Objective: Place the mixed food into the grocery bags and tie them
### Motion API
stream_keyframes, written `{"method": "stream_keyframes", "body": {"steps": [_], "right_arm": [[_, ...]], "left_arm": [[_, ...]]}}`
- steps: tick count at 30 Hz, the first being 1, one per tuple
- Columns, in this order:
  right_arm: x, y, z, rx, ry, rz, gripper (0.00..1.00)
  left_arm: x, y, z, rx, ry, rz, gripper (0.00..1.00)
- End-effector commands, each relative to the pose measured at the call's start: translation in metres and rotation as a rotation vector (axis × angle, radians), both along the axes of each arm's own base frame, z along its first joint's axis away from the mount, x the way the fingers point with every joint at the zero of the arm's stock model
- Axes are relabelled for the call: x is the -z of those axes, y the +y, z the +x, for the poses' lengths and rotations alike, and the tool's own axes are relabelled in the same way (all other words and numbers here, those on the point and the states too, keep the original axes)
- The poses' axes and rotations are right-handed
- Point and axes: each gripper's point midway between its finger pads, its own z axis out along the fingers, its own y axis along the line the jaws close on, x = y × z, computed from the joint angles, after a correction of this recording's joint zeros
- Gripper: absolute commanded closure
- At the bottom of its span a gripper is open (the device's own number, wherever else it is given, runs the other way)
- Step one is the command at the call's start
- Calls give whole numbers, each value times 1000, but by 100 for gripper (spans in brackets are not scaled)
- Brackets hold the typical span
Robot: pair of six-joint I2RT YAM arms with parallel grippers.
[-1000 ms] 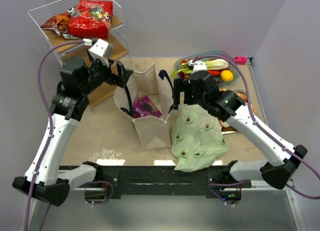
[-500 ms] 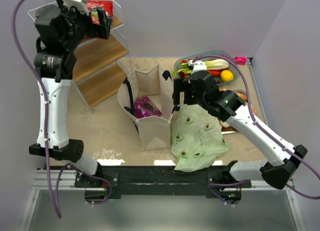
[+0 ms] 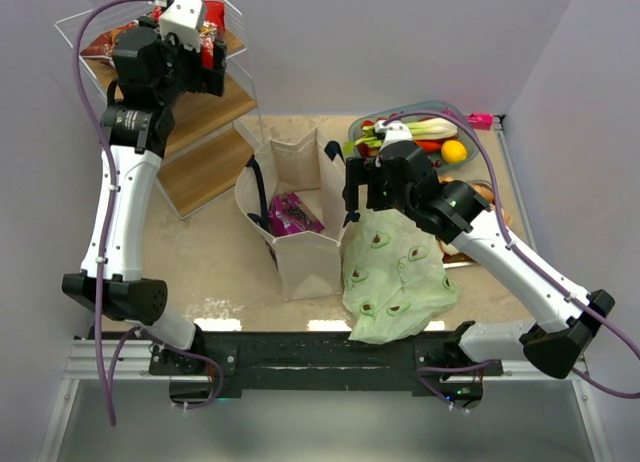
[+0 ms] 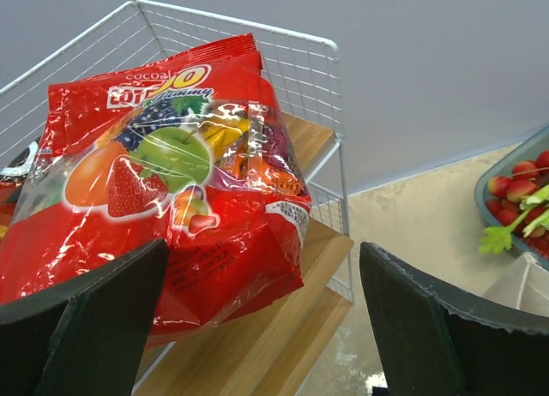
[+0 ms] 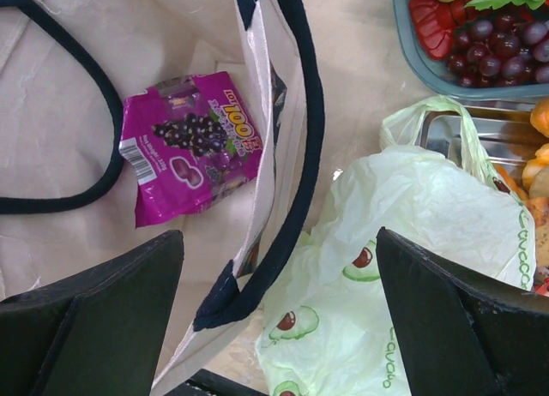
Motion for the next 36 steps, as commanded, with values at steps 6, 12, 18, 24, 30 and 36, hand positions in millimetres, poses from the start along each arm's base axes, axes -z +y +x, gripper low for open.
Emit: {"method": "stream_keyframes", "body": {"steps": [6,12,18,24,30,36], "right_arm": [[-21,5,2,-20,-51,49,2],[-20,8,3,-26,-50,51,2],[-21,6,2,-21,-53,49,2],[-20,5,2,-18,-50,45,3],[-20,7,3,-22,-51,51,2],[-23,3,2,-10,-58,54,3]], "left_arm": [[7,36,-7,-180,-70,54,30],[-2,29,-10,-146,-112,25,81],[-25,16,-25,-77,-191,-45,100],[-78,-5,-70,66,-356,-147,100],[-110,-31,-113,243,-459,-197,100],[-118,-58,-151,413,-492,-292,100]]}}
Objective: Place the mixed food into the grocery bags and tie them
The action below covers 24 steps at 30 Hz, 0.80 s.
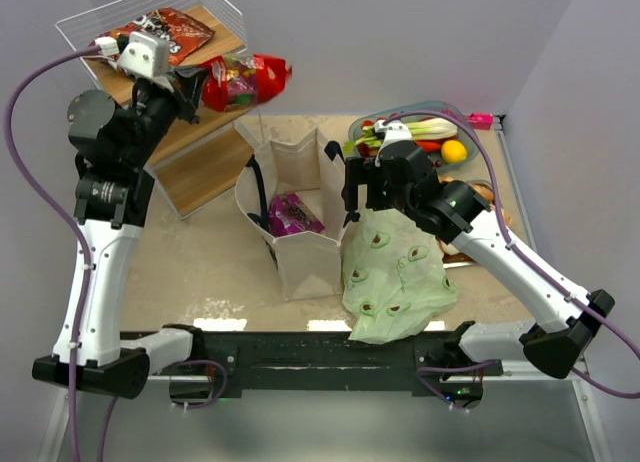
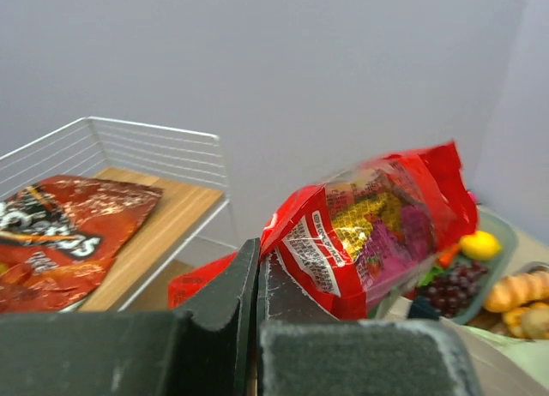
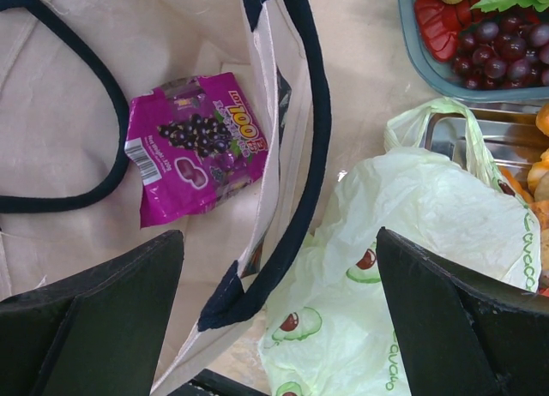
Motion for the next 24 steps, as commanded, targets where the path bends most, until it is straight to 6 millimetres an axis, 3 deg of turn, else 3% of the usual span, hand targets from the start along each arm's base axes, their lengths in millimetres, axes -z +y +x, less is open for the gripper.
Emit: {"method": "stream_keyframes", "body": {"steps": [1,2,6,10,13,22,24], "right_arm": [[-23,0,2,3,-61,46,3],[-24,-1,2,9,-64,47,2],[-27,-5,0,25,-81,65,2],[-26,-7,-1,33,-83,74,3],[-26,-11,-1,46,-82,65,3],[-28,-19,-4,67,-97,57,3],[-26,-17,-3,63,-91,56,3]], "left_arm": [[-58,-33,-54,208,-219,-98,100],[-47,-45,-55,251,-193,-109,100],[-11,-58,-49,315,-81,-151,100],[56,-72,-32,362,90,-153,100],[90,-76,-25,358,165,-148,100],[165,-98,-31,426,326,-118,100],[171,-98,-31,416,337,-115,100]]}}
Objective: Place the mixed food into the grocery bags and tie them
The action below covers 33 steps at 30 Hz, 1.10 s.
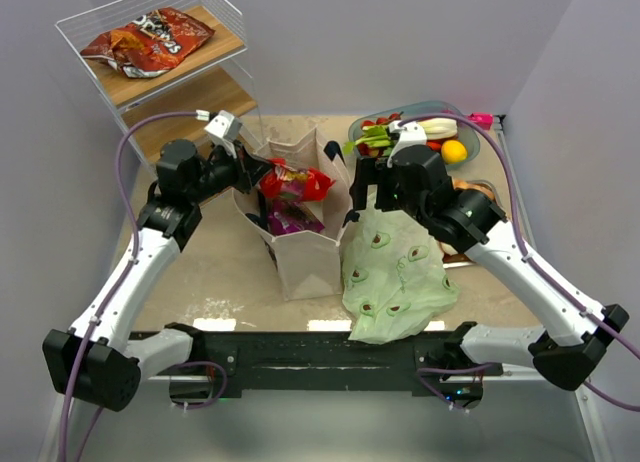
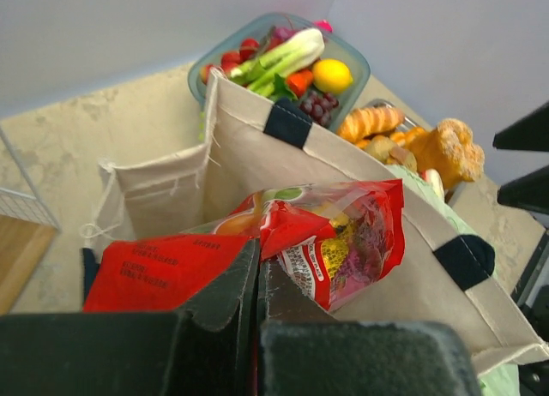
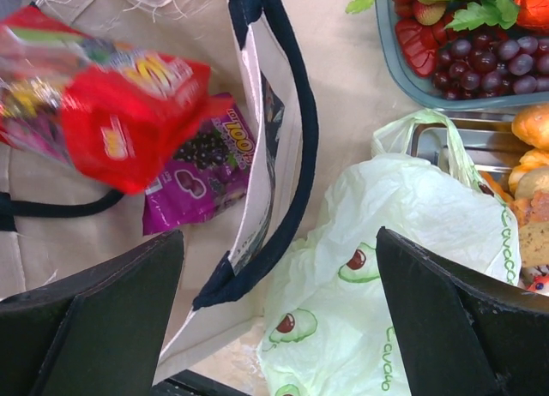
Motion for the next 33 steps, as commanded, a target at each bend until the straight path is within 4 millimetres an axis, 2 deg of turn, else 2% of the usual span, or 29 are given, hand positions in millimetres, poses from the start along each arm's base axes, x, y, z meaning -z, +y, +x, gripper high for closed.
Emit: {"method": "stream_keyframes", "body": {"steps": [1,2,3,4,5,7,8,10,12,15,17,22,25,30,33], "right_arm": [[-7,-2,4,26,-30,19,3],[-7,-1,4,24,-28,22,3],[-5,0,5,22,-26,20,3],[-5,1,6,23,-24,20,3],[-4,1,6,21,-23,18,2],[-4,4,8,18,-23,21,2],[-3,4,8,16,-21,21,2],[-1,6,9,11,-14,16,2],[1,8,9,7,-8,13,3],[8,11,10,-6,14,-4,3],[14,13,12,-9,28,-24,4],[34,12,17,1,72,-96,4],[48,15,21,-1,97,-122,4],[66,13,31,35,118,-151,4],[73,12,35,38,123,-155,9]], "left_arm": [[-37,-10,-10,43,-138,-51,100],[-36,-10,-11,46,-137,-46,98],[-36,-10,-11,47,-137,-41,87],[-37,-9,-10,44,-141,-31,74],[-38,-8,-10,36,-147,-26,47],[-43,-5,-9,25,-167,-4,25],[-40,-1,-6,-2,-152,14,16],[-43,8,-3,-49,-150,53,10],[-40,26,7,-166,-122,88,5],[-15,51,16,-307,-4,168,2],[13,63,15,-352,90,236,2],[80,76,2,-383,276,314,1],[99,89,0,-436,317,342,1],[115,96,0,-450,346,337,1],[134,98,0,-441,383,332,7]]}}
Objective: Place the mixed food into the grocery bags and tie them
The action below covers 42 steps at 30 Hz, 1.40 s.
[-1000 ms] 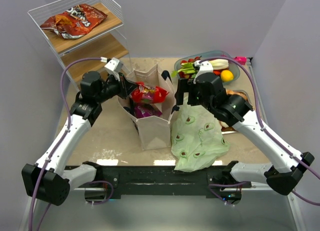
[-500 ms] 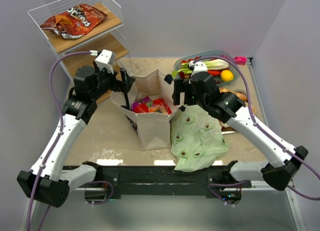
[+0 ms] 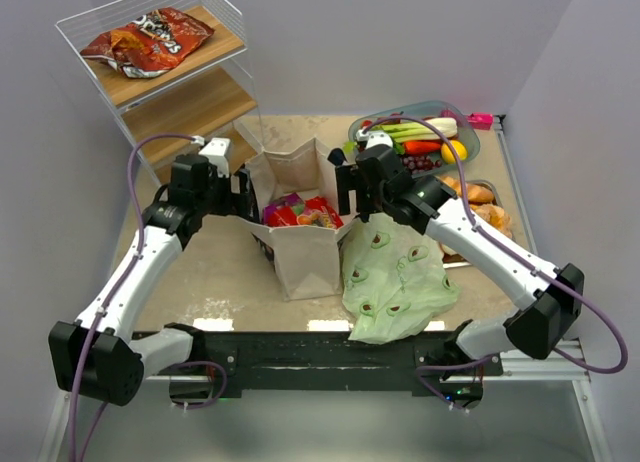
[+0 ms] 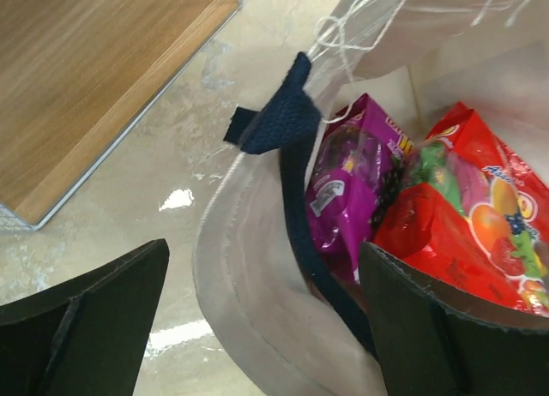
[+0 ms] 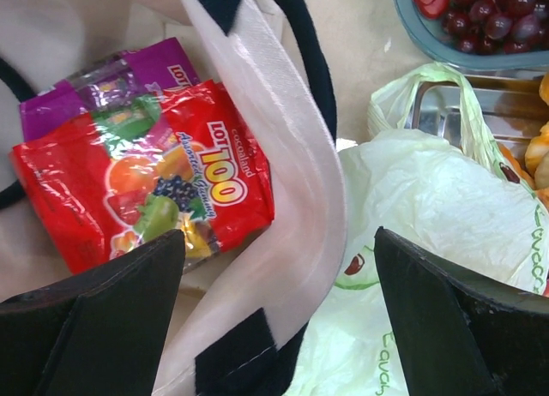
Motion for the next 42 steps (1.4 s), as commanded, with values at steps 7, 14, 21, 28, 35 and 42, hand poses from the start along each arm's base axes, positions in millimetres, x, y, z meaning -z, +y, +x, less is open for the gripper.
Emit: {"method": "stream_keyframes", "body": {"steps": [7,14,21,28,35,42], "right_arm": [[-15,6,15,-49,-68,14,74],[-88,26,9,-126,-168,135,100],[-56,25,1,-120,-113,135,100],[-35,24,-1,-109,-74,120,75],[-41,19,-3,-102,-89,123,16],[-40,14,-9,-92,-82,130,7]], "left_arm": [[-24,-18,14,88,-121,-159,83],[-138,-41,10,223,-374,-262,100],[-109,-44,20,202,-265,-269,100],[-121,-39,32,204,-299,-163,33],[-237,-2,59,46,-515,13,19],[-316,68,90,-289,-614,248,0]]}}
